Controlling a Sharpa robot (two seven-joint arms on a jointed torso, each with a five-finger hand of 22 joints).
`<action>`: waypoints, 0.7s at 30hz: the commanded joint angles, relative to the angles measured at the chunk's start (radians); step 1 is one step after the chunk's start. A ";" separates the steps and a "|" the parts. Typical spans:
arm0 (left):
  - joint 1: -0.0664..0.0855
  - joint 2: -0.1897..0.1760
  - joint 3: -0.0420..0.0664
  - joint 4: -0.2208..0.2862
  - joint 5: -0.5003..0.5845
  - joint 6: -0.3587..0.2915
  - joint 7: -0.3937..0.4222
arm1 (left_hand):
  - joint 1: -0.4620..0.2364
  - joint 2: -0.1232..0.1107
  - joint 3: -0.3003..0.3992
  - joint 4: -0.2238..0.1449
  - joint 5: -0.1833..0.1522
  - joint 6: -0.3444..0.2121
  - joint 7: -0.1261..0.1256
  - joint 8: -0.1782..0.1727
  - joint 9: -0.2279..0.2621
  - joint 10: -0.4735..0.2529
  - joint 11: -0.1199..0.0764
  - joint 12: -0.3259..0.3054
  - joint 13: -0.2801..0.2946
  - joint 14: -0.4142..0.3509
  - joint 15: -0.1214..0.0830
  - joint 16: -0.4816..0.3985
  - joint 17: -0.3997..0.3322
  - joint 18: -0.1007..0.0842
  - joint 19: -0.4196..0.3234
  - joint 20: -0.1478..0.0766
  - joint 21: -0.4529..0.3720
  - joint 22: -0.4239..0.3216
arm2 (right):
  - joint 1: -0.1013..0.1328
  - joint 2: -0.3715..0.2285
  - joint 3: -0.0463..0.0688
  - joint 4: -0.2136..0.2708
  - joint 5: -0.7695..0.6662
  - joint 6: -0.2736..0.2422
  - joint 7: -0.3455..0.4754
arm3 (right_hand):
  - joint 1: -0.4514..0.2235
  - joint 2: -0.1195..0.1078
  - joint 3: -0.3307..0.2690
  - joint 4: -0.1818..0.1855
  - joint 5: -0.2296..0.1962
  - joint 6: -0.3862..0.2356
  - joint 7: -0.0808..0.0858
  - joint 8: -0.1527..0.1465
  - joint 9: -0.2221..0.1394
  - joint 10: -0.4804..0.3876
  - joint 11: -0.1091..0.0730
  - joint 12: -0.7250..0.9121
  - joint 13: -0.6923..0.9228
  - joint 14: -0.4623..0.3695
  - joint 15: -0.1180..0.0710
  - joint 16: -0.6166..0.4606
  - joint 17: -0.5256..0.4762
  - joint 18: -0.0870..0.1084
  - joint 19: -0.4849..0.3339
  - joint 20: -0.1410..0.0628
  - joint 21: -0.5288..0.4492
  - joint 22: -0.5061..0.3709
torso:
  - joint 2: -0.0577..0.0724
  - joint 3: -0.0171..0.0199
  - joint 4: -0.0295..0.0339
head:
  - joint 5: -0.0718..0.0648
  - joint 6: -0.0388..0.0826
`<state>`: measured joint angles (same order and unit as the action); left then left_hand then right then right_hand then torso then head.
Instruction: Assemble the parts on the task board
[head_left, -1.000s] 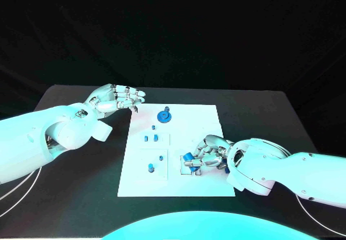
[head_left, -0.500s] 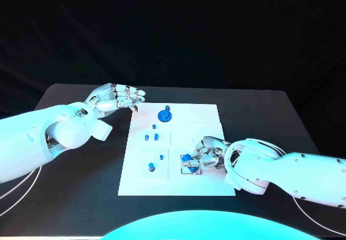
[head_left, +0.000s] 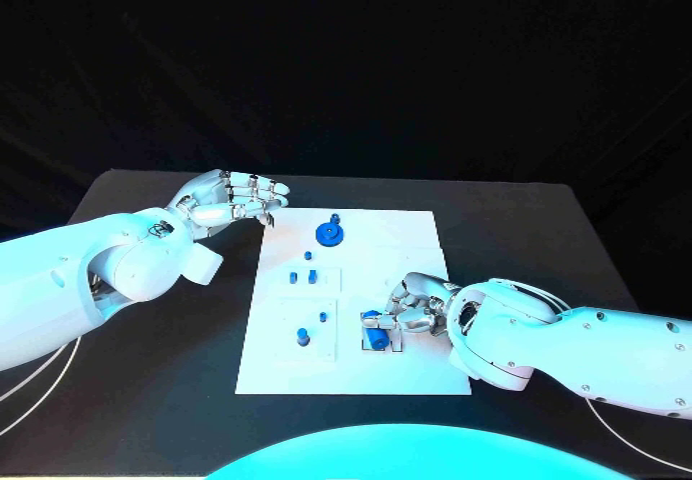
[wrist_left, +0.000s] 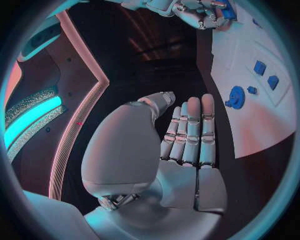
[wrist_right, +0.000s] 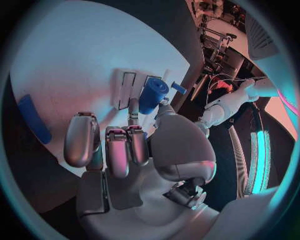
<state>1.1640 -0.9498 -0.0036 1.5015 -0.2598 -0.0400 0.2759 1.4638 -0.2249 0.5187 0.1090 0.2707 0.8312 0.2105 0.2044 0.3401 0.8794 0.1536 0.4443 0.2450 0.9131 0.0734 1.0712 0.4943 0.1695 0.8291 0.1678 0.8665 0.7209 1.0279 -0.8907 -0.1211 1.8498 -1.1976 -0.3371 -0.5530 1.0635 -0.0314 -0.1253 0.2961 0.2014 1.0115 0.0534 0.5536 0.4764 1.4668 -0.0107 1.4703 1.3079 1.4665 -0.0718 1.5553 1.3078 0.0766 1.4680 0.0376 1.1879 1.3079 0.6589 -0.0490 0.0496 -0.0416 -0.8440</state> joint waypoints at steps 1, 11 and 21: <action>0.000 0.000 0.000 0.003 0.007 0.009 0.010 | -0.006 0.004 -0.003 0.000 0.006 -0.007 0.005 0.002 -0.001 -0.006 -0.001 0.002 -0.001 0.003 0.006 -0.006 0.000 0.015 0.005 0.004 -0.005 -0.001 | -0.001 0.001 0.000 -0.001 -0.034 -0.006 -0.011 | -0.014 -0.003 -0.008 0.000 0.001 -0.007 0.000 -0.003 0.000 0.029 -0.006 -0.005 0.145 0.095 -0.006 -0.001 0.219 -0.014 0.026 -0.006 -0.003 0.180 | -0.001 -0.0007 0.0019 | -0.002 0.001; 0.000 -0.002 0.000 0.004 0.007 0.007 0.010 | -0.006 0.004 -0.003 0.000 0.006 -0.007 0.005 0.002 -0.001 -0.006 -0.001 0.002 -0.001 0.003 0.006 -0.006 0.000 0.015 0.005 0.004 -0.005 -0.001 | -0.002 -0.003 -0.001 0.008 -0.056 0.001 -0.008 | -0.054 -0.022 -0.024 0.001 0.004 -0.013 0.002 0.000 0.003 0.024 -0.005 -0.014 0.140 0.094 -0.005 -0.002 0.216 -0.013 0.024 -0.005 -0.013 0.178 | 0.000 -0.0006 0.0022 | -0.002 0.002; 0.000 -0.005 0.000 0.004 0.007 0.006 0.010 | -0.006 0.004 -0.003 0.000 0.006 -0.007 0.005 0.002 -0.001 -0.006 -0.001 0.002 -0.001 0.003 0.006 -0.006 0.000 0.015 0.005 0.004 -0.005 -0.001 | -0.005 -0.044 -0.001 0.064 -0.031 0.012 0.017 | 0.031 -0.004 -0.008 -0.005 0.002 -0.012 -0.001 0.008 0.007 0.035 -0.008 -0.002 0.157 0.097 -0.006 0.003 0.230 -0.017 0.030 -0.006 0.016 0.185 | 0.000 -0.0008 0.0017 | -0.003 0.001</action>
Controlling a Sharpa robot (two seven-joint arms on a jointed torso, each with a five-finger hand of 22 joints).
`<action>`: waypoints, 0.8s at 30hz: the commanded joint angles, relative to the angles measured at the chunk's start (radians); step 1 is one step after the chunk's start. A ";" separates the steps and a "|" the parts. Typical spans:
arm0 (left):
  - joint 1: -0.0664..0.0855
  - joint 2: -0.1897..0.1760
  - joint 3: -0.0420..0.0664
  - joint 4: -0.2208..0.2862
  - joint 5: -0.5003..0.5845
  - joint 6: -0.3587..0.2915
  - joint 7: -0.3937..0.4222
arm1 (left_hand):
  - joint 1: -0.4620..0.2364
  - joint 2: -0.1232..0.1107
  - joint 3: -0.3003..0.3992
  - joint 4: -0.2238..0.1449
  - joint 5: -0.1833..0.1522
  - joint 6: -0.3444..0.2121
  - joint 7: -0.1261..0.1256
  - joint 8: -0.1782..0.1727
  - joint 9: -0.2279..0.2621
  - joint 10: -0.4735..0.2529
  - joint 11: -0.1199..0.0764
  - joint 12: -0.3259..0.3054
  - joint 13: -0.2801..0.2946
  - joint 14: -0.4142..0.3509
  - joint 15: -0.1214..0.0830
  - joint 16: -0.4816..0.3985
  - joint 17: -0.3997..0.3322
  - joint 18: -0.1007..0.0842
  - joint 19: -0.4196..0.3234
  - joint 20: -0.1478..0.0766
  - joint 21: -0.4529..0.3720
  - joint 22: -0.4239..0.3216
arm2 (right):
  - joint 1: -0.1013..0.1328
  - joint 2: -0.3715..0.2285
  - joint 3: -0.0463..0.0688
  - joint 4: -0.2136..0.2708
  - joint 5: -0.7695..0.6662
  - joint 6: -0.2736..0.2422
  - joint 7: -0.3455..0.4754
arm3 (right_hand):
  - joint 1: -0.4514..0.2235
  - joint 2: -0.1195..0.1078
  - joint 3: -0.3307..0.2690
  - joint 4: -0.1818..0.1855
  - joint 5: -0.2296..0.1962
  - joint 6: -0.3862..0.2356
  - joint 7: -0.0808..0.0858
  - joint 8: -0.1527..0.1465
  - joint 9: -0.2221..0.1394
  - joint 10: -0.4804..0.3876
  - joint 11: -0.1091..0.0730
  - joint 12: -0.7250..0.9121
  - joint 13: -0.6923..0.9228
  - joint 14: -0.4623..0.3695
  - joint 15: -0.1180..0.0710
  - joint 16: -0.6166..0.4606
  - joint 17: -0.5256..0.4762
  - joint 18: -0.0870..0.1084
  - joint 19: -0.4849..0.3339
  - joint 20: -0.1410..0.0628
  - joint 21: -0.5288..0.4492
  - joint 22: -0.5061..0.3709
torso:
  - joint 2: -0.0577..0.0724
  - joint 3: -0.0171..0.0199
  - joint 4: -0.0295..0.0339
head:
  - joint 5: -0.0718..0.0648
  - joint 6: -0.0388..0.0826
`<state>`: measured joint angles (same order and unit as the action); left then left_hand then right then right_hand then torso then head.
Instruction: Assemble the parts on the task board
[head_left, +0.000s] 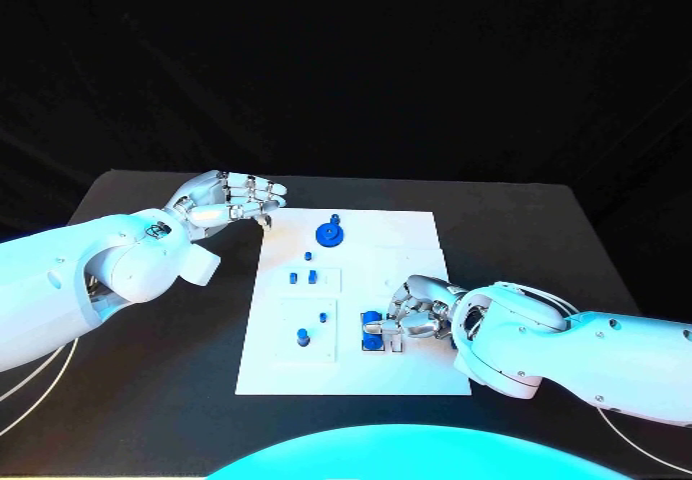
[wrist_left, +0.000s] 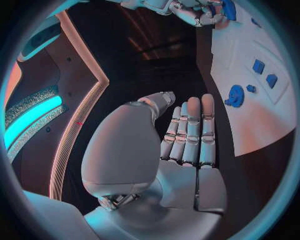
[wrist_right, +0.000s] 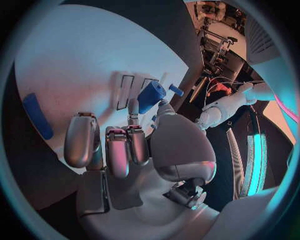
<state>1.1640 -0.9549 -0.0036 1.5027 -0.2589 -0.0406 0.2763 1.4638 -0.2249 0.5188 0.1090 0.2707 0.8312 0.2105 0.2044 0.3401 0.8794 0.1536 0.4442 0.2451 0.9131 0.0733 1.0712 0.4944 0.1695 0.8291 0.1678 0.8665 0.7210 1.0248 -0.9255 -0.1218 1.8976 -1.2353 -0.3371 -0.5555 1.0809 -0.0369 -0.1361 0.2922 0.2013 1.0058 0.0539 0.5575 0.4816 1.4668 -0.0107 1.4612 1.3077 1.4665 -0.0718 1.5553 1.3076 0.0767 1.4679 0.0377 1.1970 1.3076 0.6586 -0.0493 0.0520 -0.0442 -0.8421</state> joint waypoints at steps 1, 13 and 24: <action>0.000 0.000 0.000 0.002 0.006 0.007 0.009 | -0.005 0.005 -0.002 0.000 0.007 -0.007 0.005 0.002 -0.001 -0.006 -0.002 0.003 -0.002 0.004 0.006 -0.006 0.001 0.015 0.005 0.004 -0.005 -0.002 | -0.002 -0.014 0.000 0.023 0.010 0.012 0.022 | 0.016 0.002 0.002 -0.001 0.002 -0.006 -0.002 0.005 0.002 0.036 -0.008 0.008 0.158 0.098 -0.007 0.003 0.231 -0.018 0.031 -0.006 0.009 0.185 | 0.000 -0.0007 -0.0007 | 0.000 0.000; 0.000 0.000 0.000 0.001 0.006 0.009 0.008 | -0.005 0.005 -0.002 0.000 0.007 -0.007 0.005 0.002 -0.002 -0.006 -0.002 0.003 -0.002 0.004 0.006 -0.007 0.001 0.015 0.005 0.004 -0.006 -0.002 | -0.002 -0.031 0.000 0.040 0.063 0.035 0.028 | 0.026 0.009 0.001 0.000 0.001 -0.003 -0.004 0.008 0.003 0.041 -0.009 0.015 0.166 0.099 -0.008 0.006 0.238 -0.020 0.033 -0.007 0.021 0.188 | 0.002 -0.0007 0.0027 | -0.004 -0.003; 0.000 0.000 0.000 0.001 0.021 0.013 0.004 | -0.005 0.005 -0.002 0.000 0.007 -0.007 0.005 0.002 -0.002 -0.006 -0.002 0.003 -0.002 0.004 0.006 -0.007 0.001 0.015 0.005 0.004 -0.006 -0.002 | -0.003 -0.009 0.000 0.010 0.069 0.051 0.014 | 0.070 0.044 0.002 -0.002 0.002 -0.004 -0.006 0.010 0.003 0.043 -0.012 0.015 0.169 0.099 -0.010 0.005 0.237 -0.020 0.034 -0.010 0.023 0.188 | 0.000 -0.0024 0.0044 | -0.007 -0.009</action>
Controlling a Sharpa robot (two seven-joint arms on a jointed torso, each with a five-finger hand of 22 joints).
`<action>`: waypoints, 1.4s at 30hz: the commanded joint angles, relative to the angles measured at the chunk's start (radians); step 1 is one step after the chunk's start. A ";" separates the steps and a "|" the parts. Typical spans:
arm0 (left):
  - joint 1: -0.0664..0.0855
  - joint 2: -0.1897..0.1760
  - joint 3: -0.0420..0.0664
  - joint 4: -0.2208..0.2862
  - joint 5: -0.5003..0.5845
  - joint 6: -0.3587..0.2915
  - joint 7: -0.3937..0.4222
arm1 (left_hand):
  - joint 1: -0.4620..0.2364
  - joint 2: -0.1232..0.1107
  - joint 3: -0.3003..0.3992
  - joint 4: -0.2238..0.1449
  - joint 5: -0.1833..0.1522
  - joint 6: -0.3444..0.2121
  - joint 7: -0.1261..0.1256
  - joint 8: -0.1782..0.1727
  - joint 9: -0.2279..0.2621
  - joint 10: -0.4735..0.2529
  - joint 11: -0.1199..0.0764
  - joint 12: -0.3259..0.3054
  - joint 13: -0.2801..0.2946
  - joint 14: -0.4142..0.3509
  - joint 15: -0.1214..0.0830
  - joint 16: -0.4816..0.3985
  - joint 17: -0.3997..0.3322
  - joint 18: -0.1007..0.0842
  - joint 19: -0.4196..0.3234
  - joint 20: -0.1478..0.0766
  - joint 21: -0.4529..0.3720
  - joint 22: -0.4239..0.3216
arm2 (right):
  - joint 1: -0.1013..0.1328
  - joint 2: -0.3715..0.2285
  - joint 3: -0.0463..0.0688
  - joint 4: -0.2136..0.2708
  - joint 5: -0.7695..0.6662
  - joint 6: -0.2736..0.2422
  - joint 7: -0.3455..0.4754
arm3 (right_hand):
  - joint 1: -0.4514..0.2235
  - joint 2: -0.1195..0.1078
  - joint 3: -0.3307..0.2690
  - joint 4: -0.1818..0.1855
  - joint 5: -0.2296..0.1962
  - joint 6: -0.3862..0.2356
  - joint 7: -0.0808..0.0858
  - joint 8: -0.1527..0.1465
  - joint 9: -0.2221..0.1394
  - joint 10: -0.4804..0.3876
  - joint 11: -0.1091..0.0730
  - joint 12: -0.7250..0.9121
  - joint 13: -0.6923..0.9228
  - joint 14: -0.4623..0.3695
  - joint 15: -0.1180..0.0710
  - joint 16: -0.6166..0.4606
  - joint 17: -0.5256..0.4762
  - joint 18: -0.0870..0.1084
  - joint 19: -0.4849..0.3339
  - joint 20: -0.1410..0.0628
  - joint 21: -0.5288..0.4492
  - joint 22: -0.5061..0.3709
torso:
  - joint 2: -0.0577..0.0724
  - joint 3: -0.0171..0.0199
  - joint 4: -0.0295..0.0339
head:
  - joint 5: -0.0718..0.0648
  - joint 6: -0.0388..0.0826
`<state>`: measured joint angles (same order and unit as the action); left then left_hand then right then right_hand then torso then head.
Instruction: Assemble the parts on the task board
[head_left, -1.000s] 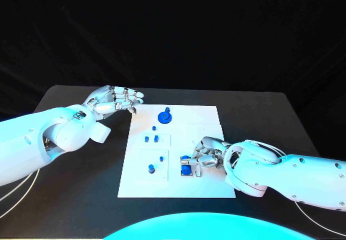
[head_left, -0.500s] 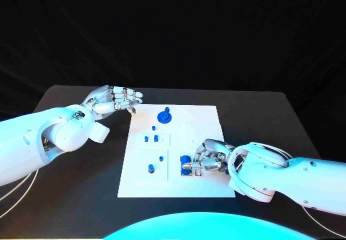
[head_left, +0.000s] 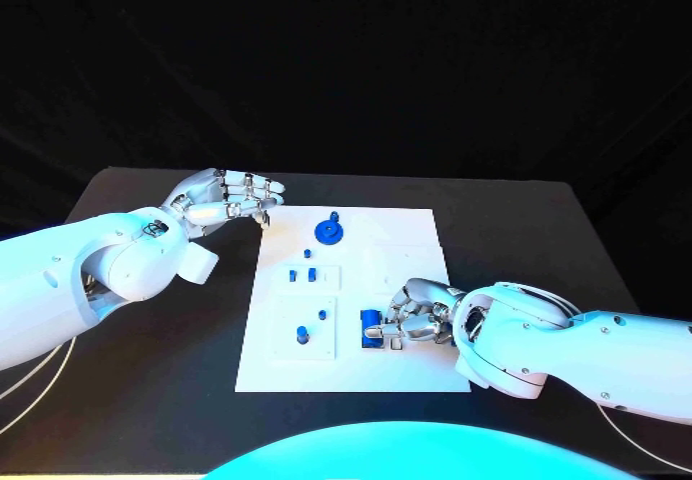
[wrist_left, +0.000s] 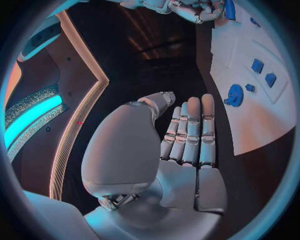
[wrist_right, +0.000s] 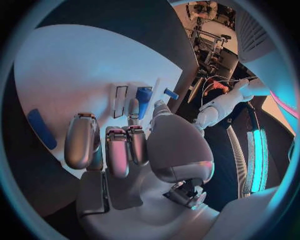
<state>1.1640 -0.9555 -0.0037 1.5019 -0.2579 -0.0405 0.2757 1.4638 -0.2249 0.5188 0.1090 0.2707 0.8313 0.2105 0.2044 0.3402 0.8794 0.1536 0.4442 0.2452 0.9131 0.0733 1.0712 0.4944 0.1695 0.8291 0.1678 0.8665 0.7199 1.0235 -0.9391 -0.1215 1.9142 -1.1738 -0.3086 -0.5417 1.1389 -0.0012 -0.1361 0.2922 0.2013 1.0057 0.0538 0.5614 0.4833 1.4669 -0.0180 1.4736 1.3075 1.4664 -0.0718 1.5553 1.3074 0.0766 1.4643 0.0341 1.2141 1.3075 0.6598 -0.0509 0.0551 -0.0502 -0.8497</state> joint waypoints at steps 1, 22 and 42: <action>0.000 0.001 0.000 0.001 0.028 0.014 0.003 | -0.005 0.006 -0.002 0.000 0.007 -0.007 0.005 0.003 -0.002 -0.006 -0.002 0.004 -0.002 0.004 0.006 -0.007 0.001 0.015 0.006 0.004 -0.006 -0.001 | -0.002 0.006 0.000 -0.010 0.005 0.021 -0.001 | 0.017 0.010 0.002 -0.003 0.002 -0.005 -0.006 0.006 0.001 0.043 -0.004 0.002 0.169 0.099 -0.010 0.005 0.237 -0.020 0.037 -0.006 0.004 0.188 | -0.001 -0.0007 0.0013 | -0.001 -0.001; 0.000 0.003 0.000 -0.003 0.036 0.017 -0.001 | -0.006 0.007 -0.001 0.001 0.007 -0.007 0.005 0.003 -0.002 -0.006 -0.001 0.004 -0.002 0.004 0.006 -0.007 0.001 0.015 0.006 0.004 -0.006 -0.002 | -0.003 0.011 -0.001 -0.020 -0.046 -0.010 -0.003 | 0.073 0.021 0.000 -0.006 0.002 -0.005 -0.008 0.006 -0.001 0.046 -0.006 0.005 0.175 0.099 -0.012 0.006 0.240 -0.021 0.038 -0.008 0.011 0.189 | 0.000 -0.0001 0.0007 | -0.008 0.003; 0.000 0.004 0.000 0.002 0.036 0.013 0.010 | -0.011 0.006 -0.003 0.003 0.006 -0.007 0.005 0.003 -0.002 -0.008 -0.001 0.006 -0.004 0.004 0.007 -0.007 0.002 0.014 0.007 0.004 -0.009 -0.004 | 0.042 -0.192 0.006 0.057 0.060 -0.204 0.215 | 0.218 -0.014 -0.046 -0.012 0.002 -0.119 0.053 -0.103 -0.038 0.021 0.046 -0.024 0.156 0.096 0.031 -0.001 0.224 -0.012 0.022 0.027 -0.049 0.176 | -0.005 -0.0059 -0.0018 | -0.054 0.006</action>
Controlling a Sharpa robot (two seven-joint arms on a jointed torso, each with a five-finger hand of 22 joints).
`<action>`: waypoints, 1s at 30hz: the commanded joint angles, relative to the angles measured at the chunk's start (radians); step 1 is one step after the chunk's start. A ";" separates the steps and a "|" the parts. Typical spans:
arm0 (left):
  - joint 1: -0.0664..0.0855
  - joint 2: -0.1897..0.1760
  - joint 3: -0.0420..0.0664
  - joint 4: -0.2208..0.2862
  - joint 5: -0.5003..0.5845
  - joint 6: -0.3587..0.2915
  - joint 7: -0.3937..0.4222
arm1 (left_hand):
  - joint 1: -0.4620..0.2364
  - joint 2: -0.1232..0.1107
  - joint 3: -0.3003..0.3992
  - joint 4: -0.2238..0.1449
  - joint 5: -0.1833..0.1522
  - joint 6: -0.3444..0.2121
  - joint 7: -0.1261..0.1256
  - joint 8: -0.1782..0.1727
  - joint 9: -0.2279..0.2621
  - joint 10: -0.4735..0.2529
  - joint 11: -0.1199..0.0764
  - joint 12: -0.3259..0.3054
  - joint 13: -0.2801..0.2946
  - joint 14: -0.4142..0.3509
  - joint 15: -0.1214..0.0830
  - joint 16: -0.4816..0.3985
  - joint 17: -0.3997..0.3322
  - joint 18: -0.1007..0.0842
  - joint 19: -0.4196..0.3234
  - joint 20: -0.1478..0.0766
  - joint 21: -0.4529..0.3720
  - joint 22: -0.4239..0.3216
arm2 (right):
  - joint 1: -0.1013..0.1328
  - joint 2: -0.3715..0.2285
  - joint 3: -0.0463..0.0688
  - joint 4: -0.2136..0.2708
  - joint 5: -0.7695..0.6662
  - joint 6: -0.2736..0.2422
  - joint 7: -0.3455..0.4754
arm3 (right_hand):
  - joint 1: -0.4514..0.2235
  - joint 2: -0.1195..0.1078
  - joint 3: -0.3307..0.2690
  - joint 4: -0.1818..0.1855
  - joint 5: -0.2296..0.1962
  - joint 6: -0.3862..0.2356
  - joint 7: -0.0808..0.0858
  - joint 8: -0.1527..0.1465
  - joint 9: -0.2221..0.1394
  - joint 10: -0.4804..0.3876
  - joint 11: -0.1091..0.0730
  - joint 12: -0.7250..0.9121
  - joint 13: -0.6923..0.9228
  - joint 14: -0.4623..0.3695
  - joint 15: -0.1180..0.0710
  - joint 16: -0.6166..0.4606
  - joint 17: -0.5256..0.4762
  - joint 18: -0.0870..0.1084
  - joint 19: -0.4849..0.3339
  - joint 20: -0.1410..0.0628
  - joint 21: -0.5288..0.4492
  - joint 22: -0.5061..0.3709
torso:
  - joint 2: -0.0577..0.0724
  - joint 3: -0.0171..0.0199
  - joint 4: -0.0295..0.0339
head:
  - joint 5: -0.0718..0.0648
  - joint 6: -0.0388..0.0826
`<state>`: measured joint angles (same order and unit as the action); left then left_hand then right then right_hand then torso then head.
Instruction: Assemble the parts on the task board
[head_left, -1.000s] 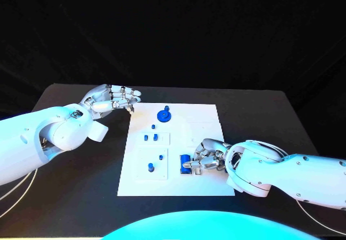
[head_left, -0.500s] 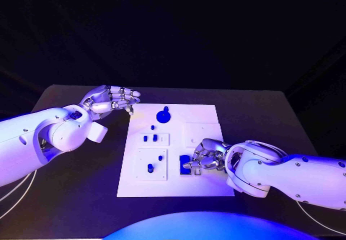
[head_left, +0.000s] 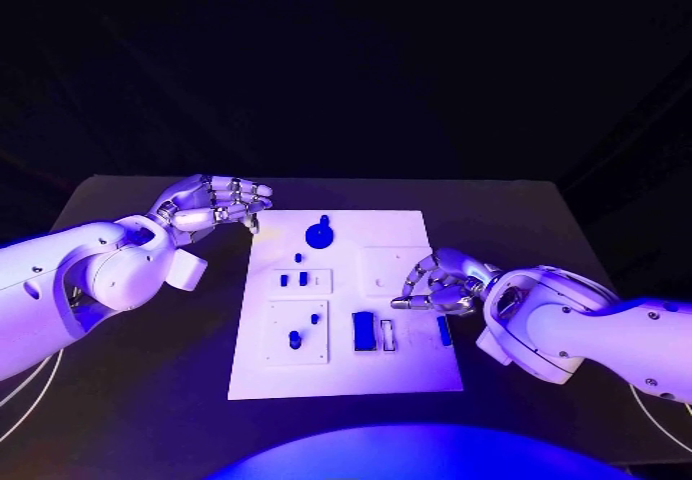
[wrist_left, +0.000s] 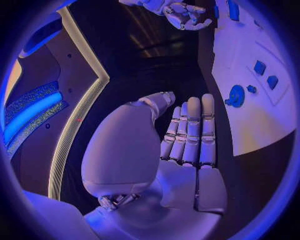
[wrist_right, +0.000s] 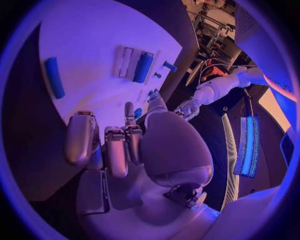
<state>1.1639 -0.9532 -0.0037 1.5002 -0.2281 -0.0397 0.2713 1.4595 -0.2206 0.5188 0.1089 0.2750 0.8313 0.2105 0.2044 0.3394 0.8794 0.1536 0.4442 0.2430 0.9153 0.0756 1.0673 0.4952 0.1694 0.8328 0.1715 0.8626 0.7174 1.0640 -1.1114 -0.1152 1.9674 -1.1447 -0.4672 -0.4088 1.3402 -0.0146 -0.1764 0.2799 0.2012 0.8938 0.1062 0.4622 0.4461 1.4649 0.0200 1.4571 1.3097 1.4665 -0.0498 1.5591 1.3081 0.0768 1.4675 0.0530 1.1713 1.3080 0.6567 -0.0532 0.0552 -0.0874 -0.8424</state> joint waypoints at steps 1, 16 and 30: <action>0.000 0.001 0.000 0.005 0.006 0.011 0.016 | -0.010 0.001 -0.005 0.005 0.001 -0.008 0.005 0.003 -0.002 -0.008 -0.001 0.007 -0.002 0.002 0.005 -0.003 0.002 0.014 0.003 0.001 -0.006 -0.002 | 0.000 -0.035 -0.001 0.005 0.031 -0.048 0.092 | 0.033 -0.003 -0.007 0.000 0.002 -0.009 0.003 -0.004 0.000 0.012 0.010 -0.023 0.142 0.094 0.011 -0.008 0.214 -0.009 0.014 0.010 -0.026 0.171 | -0.003 -0.0041 -0.0028 | -0.018 -0.002; 0.000 0.004 0.000 0.007 0.008 0.010 0.030 | -0.048 -0.011 -0.038 0.039 -0.006 -0.010 0.003 0.008 -0.001 -0.015 -0.002 0.019 -0.003 0.004 0.008 0.003 0.010 0.015 0.012 0.008 -0.042 -0.029 | -0.034 -0.158 -0.008 0.028 -0.220 0.013 0.021 | 0.067 -0.009 -0.037 0.012 0.001 0.020 -0.004 0.006 0.006 -0.039 0.005 -0.101 0.076 0.086 0.009 -0.024 0.181 -0.003 0.005 0.012 -0.057 0.164 | -0.007 -0.0067 -0.0059 | -0.047 -0.010; -0.001 -0.001 0.000 0.010 0.008 0.012 0.029 | -0.048 -0.010 -0.041 0.041 -0.006 -0.010 0.002 0.009 -0.001 -0.016 -0.002 0.021 -0.003 0.003 0.008 0.003 0.011 0.015 0.015 0.008 -0.047 -0.033 | -0.088 -0.130 -0.010 -0.004 -0.301 0.098 -0.083 | 0.007 0.016 -0.067 0.014 0.001 0.081 -0.028 0.019 0.007 -0.006 -0.017 -0.074 0.100 0.092 -0.010 -0.014 0.206 -0.013 0.023 -0.004 0.003 0.178 | -0.006 -0.0069 -0.0038 | -0.044 -0.015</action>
<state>1.1631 -0.9545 -0.0041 1.5071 -0.2267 -0.0401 0.2845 1.4177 -0.2314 0.4815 0.1463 0.2750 0.8274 0.2142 0.2083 0.3386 0.8684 0.1501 0.4620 0.2410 0.9167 0.0770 1.0673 0.5057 0.1694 0.8399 0.1785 0.8191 0.6849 0.9791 -1.2444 -0.1256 1.9662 -1.3951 -0.4170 -0.4438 1.3551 -0.0005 -0.2382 0.2928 0.2012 0.9671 0.0762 0.4760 0.4533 1.4526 0.0035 1.3781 1.3529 1.4664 -0.0508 1.5420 1.3077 0.0768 1.4641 0.0558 1.1703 1.3077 0.6510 -0.0603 0.0507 -0.1313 -0.8565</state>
